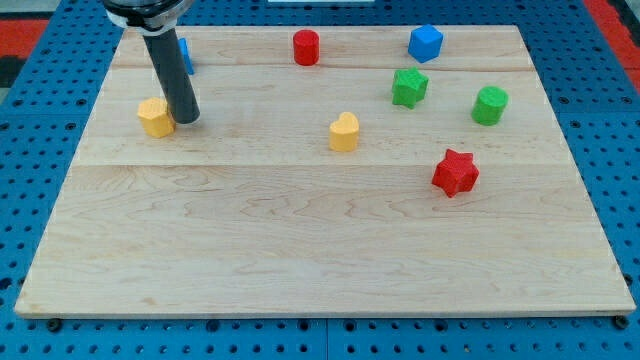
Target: Push the red star towards the bottom left side of the board
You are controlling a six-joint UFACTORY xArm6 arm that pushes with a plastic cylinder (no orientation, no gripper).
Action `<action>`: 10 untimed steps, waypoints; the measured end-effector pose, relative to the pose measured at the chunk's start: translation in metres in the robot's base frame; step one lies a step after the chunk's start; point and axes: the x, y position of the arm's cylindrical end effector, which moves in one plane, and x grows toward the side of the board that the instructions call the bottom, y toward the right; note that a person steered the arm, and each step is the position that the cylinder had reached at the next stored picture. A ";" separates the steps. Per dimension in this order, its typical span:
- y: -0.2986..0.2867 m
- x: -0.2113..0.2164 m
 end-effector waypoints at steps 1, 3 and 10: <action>0.027 -0.003; 0.062 -0.003; 0.169 -0.025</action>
